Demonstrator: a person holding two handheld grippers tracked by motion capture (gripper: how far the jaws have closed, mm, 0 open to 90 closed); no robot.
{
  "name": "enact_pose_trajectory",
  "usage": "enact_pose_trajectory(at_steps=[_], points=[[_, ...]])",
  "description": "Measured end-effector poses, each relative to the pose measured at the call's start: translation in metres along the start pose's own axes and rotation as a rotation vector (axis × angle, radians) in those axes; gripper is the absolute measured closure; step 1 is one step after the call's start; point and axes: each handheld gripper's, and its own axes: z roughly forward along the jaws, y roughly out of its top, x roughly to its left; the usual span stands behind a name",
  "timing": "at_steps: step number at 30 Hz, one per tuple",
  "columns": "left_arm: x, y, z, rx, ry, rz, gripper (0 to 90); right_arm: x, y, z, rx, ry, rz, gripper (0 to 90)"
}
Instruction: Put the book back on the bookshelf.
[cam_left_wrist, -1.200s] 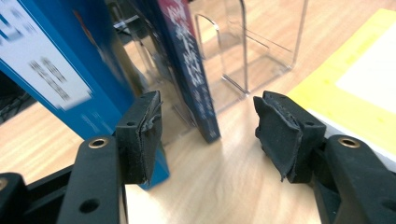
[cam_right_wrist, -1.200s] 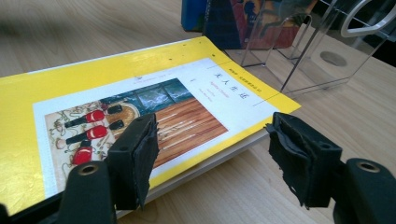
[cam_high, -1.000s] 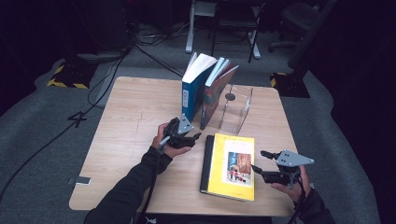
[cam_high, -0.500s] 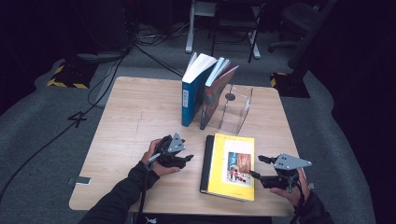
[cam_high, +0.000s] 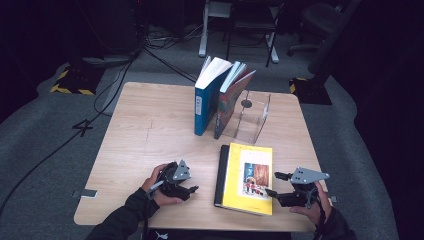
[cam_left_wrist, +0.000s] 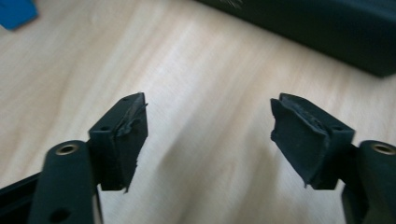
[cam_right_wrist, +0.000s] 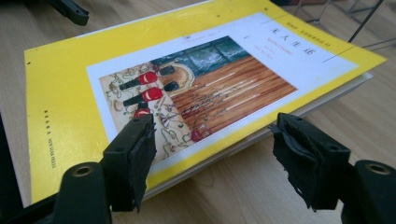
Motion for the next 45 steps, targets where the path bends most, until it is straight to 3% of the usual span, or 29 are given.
enact_pose_trajectory(at_steps=[8,10,12,15,20,27,35,45], points=[[-0.01,-0.005,-0.004,-0.012,-0.057,-0.006,22.8,-0.007,-0.003,0.006,0.037,0.029,0.072,25.7],[-0.013,-0.006,-0.001,-0.006,-0.087,0.002,22.6,-0.014,-0.005,0.009,0.041,0.068,0.126,21.6],[-0.015,-0.006,0.001,0.005,-0.089,0.003,22.6,-0.019,-0.006,0.012,0.047,0.091,0.15,19.1],[-0.016,-0.006,0.004,0.013,-0.1,0.009,22.4,-0.022,-0.006,0.013,0.054,0.113,0.152,19.1],[-0.014,-0.006,0.008,-0.002,-0.135,-0.015,20.9,-0.027,-0.003,0.02,0.072,0.169,0.162,16.4],[-0.01,-0.003,0.014,-0.012,-0.152,0.007,16.0,-0.026,0.002,0.023,0.083,0.165,0.135,15.0],[-0.01,-0.003,0.015,-0.013,-0.157,0.009,15.9,-0.021,0.009,0.02,0.059,0.129,0.086,22.9],[-0.01,-0.002,0.015,-0.013,-0.158,0.008,15.8,-0.024,0.023,0.029,0.029,0.132,0.058,27.1]])
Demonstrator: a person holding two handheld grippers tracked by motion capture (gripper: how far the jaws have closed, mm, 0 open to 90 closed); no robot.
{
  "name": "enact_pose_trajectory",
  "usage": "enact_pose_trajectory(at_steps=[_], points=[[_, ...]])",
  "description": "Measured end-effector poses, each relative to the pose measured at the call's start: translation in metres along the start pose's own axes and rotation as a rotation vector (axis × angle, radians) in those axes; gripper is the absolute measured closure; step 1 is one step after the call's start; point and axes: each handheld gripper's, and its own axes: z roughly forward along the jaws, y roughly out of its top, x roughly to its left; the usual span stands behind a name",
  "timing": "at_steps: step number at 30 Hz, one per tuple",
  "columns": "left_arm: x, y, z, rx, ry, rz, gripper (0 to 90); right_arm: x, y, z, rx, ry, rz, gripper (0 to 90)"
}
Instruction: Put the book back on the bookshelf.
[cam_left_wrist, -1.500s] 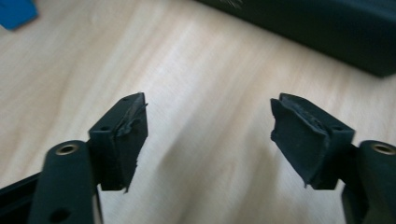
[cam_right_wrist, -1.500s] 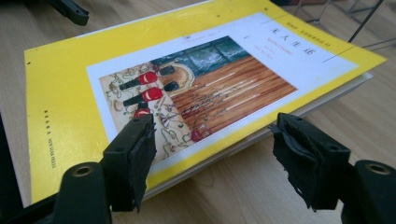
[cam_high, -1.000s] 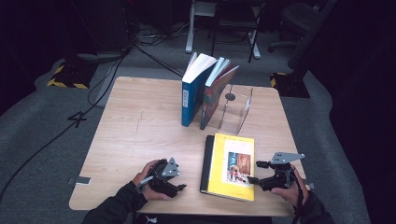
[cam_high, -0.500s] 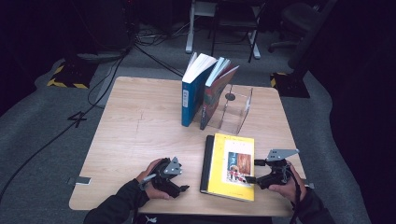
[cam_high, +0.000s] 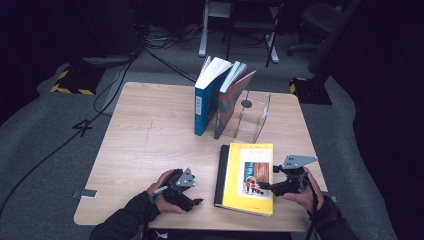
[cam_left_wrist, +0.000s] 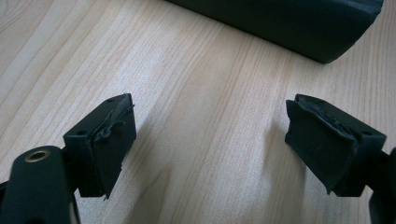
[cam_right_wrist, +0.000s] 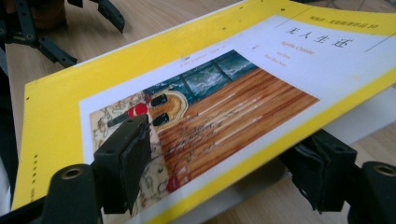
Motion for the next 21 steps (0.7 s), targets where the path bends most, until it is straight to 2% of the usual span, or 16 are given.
enact_pose_trajectory(at_steps=[4,7,10,15,19,21], points=[[0.0,0.0,0.0,0.0,0.0,0.001,15.8,-0.006,0.009,0.009,-0.012,0.013,0.015,32.6],[0.0,0.0,0.0,0.001,-0.001,0.002,15.8,-0.01,0.015,0.018,-0.011,0.045,0.033,43.4],[0.001,0.0,0.0,0.001,-0.007,0.006,15.8,-0.017,0.018,0.023,0.001,0.123,0.067,57.1],[0.003,0.001,0.001,0.002,-0.01,0.012,15.7,-0.02,0.019,0.023,-0.017,0.135,0.069,65.9],[0.004,0.003,0.002,0.006,-0.005,0.006,16.0,-0.016,0.022,0.021,-0.035,0.111,0.04,69.1],[0.006,0.006,0.003,0.022,0.015,-0.013,15.9,-0.011,0.024,0.02,-0.052,0.099,0.017,71.2]])
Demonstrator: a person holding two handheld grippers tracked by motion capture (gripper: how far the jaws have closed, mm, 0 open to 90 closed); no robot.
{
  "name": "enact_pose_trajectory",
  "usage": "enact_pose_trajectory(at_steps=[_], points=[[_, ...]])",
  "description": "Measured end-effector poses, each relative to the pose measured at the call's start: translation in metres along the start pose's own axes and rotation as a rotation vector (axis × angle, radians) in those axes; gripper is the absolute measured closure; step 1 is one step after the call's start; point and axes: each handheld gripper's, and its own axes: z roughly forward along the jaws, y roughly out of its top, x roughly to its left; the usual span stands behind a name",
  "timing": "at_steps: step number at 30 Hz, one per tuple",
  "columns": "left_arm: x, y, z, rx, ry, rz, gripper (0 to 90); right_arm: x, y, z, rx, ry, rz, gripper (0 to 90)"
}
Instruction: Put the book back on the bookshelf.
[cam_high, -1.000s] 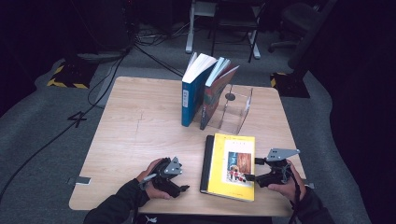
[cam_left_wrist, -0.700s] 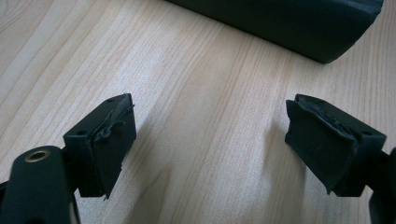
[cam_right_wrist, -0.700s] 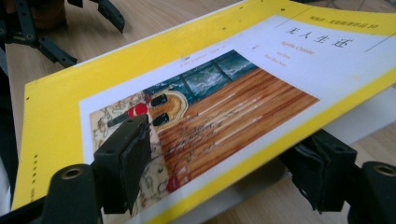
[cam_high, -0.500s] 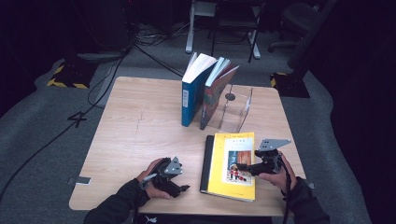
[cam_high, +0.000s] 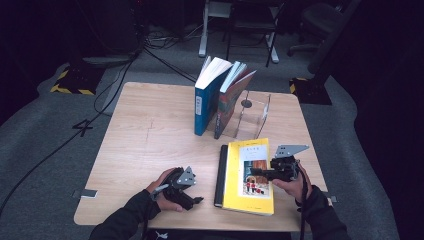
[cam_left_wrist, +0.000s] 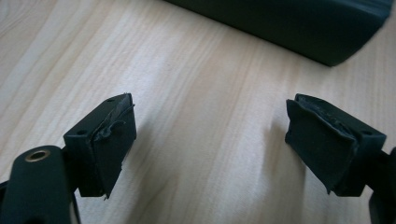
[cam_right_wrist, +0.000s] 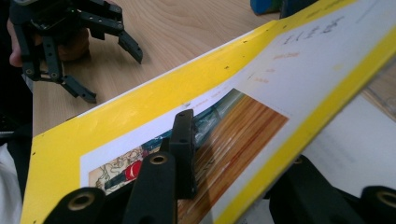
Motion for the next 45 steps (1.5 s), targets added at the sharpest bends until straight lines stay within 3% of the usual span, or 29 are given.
enact_pose_trajectory(at_steps=[1,5,7,10,11,16,18,21,27,33,34,40,42,45], points=[[0.001,0.002,0.0,0.02,0.006,-0.006,16.2,0.001,0.001,0.0,-0.009,0.002,-0.013,72.1],[0.009,0.009,0.0,0.019,0.04,-0.013,24.7,0.005,0.002,-0.001,-0.039,-0.003,-0.036,73.9],[0.011,0.015,-0.001,-0.013,0.062,0.001,25.0,0.007,0.003,-0.003,-0.056,-0.002,-0.05,74.3],[0.015,0.023,0.001,-0.016,0.058,0.003,26.3,0.009,0.004,-0.006,-0.085,-0.011,-0.064,75.3],[0.019,0.031,0.004,-0.019,0.083,0.008,26.8,0.011,0.005,-0.009,-0.108,-0.031,-0.079,75.5],[0.028,0.049,0.011,-0.024,0.092,0.019,30.2,0.014,0.006,-0.015,-0.138,-0.052,-0.109,75.6],[0.033,0.059,0.014,-0.042,0.077,0.0,31.5,0.017,0.007,-0.017,-0.15,-0.053,-0.12,75.7],[0.037,0.071,0.017,-0.079,0.095,0.015,34.2,0.021,0.008,-0.018,-0.162,-0.063,-0.144,76.1],[0.048,0.087,0.021,-0.118,0.06,-0.009,38.6,0.029,0.009,-0.023,-0.183,-0.08,-0.18,76.0],[0.055,0.099,0.018,-0.195,0.058,-0.024,44.7,0.034,0.01,-0.026,-0.193,-0.089,-0.205,76.0],[0.056,0.099,0.017,-0.231,0.043,-0.034,47.1,0.035,0.011,-0.027,-0.195,-0.09,-0.209,76.1],[0.056,0.11,0.006,-0.317,0.014,-0.002,62.1,0.041,0.013,-0.03,-0.217,-0.106,-0.242,76.1],[0.057,0.112,0.004,-0.33,0.01,0.002,63.7,0.041,0.014,-0.032,-0.223,-0.105,-0.239,76.1],[0.057,0.118,-0.001,-0.339,0.008,0.035,74.7,0.041,0.016,-0.036,-0.236,-0.11,-0.234,76.4]])
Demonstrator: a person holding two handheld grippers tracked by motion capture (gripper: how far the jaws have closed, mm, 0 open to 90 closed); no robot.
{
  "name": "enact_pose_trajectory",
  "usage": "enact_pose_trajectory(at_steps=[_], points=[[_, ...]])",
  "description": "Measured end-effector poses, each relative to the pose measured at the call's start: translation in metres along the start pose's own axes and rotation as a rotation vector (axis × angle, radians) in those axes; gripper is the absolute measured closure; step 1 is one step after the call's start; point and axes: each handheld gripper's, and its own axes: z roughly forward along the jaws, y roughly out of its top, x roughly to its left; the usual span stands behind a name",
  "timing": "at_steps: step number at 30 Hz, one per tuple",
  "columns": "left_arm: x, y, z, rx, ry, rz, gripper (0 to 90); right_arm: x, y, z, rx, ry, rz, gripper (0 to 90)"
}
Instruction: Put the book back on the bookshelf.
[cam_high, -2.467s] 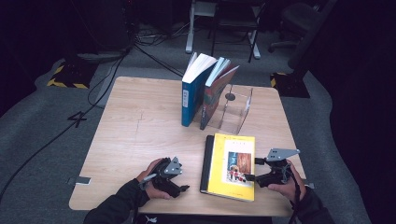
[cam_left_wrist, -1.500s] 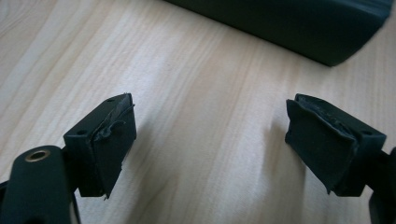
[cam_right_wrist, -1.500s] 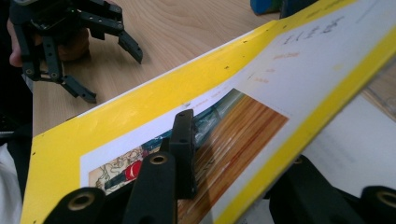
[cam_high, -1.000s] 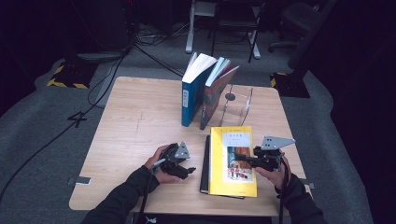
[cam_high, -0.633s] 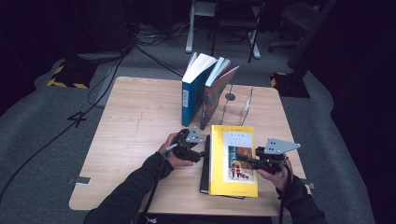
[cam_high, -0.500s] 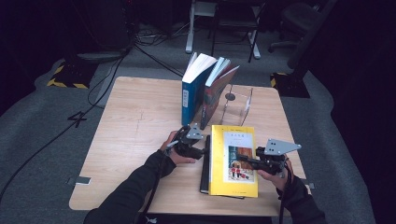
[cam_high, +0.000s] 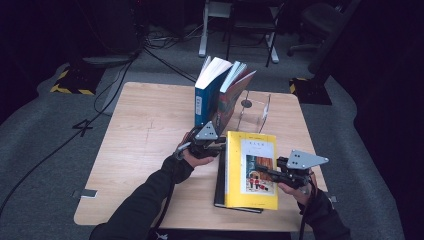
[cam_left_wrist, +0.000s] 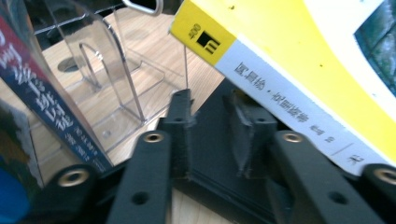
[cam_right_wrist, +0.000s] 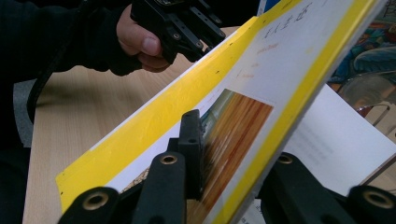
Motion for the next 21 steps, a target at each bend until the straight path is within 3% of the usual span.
enact_pose_trajectory(at_steps=[5,14,21], points=[[0.003,0.012,-0.002,-0.003,-0.008,0.029,85.2,-0.003,0.003,-0.002,-0.011,-0.013,0.0,77.1],[0.019,0.033,-0.016,-0.087,0.022,-0.018,89.6,-0.01,0.019,0.005,-0.051,-0.046,-0.043,78.6],[0.015,0.051,-0.026,-0.104,0.003,0.033,89.8,-0.009,0.02,0.008,-0.065,-0.044,-0.062,77.1]])
